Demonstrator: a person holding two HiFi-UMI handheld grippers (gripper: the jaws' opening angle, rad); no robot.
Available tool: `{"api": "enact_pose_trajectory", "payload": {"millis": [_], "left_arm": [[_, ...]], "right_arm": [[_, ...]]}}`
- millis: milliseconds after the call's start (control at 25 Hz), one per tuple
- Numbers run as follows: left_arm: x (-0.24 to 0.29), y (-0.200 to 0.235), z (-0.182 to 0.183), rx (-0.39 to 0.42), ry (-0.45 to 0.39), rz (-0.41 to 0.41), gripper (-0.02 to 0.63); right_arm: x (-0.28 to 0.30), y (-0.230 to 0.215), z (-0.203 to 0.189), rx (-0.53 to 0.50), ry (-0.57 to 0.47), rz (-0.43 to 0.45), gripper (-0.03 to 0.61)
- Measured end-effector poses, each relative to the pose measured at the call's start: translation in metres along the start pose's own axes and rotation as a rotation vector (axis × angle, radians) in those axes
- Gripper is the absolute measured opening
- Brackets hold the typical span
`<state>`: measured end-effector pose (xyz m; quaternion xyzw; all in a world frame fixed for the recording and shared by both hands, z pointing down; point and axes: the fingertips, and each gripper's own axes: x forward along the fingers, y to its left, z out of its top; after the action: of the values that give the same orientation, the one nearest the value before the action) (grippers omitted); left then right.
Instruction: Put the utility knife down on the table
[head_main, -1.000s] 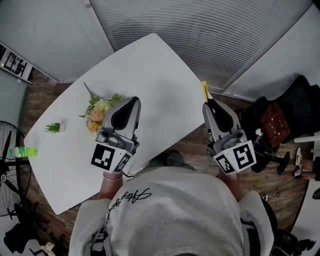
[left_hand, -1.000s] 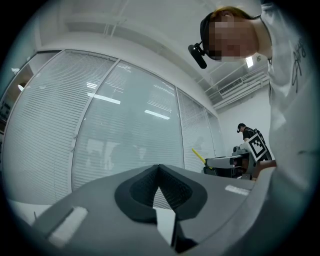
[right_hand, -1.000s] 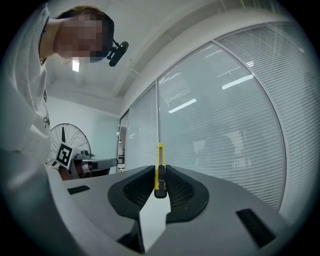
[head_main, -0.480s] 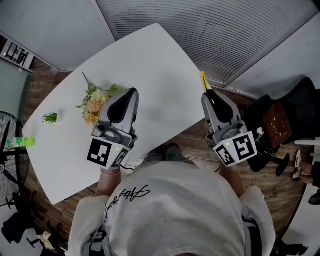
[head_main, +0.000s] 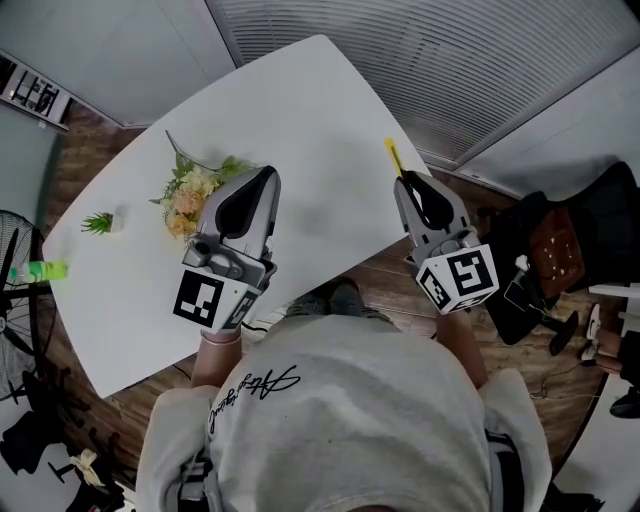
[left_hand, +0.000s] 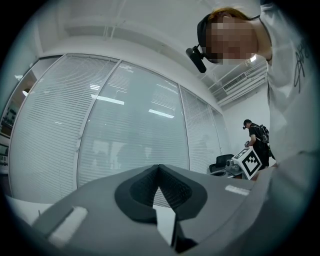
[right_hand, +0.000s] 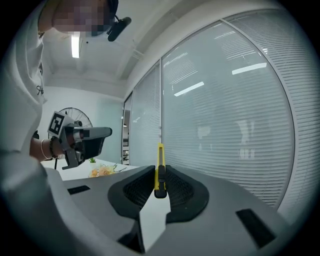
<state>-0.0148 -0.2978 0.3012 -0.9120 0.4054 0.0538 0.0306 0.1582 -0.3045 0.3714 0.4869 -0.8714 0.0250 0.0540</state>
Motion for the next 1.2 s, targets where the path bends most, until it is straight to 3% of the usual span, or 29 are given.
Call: {"api": "enact_pose_trajectory", "payload": {"millis": [400,1200], "left_arm": [[0.002,0.005,0.0,0.002,0.002,0.023,-0.008],[0.0,0.007,0.001,0.005,0.004,0.029,-0.008]], "right_arm": [[0.022,0.003,-0.041,-0.141,0.128,0.008,0.064],[0.045,0.003,-0.115,-0.15,0.319,0.045,0.064]]}}
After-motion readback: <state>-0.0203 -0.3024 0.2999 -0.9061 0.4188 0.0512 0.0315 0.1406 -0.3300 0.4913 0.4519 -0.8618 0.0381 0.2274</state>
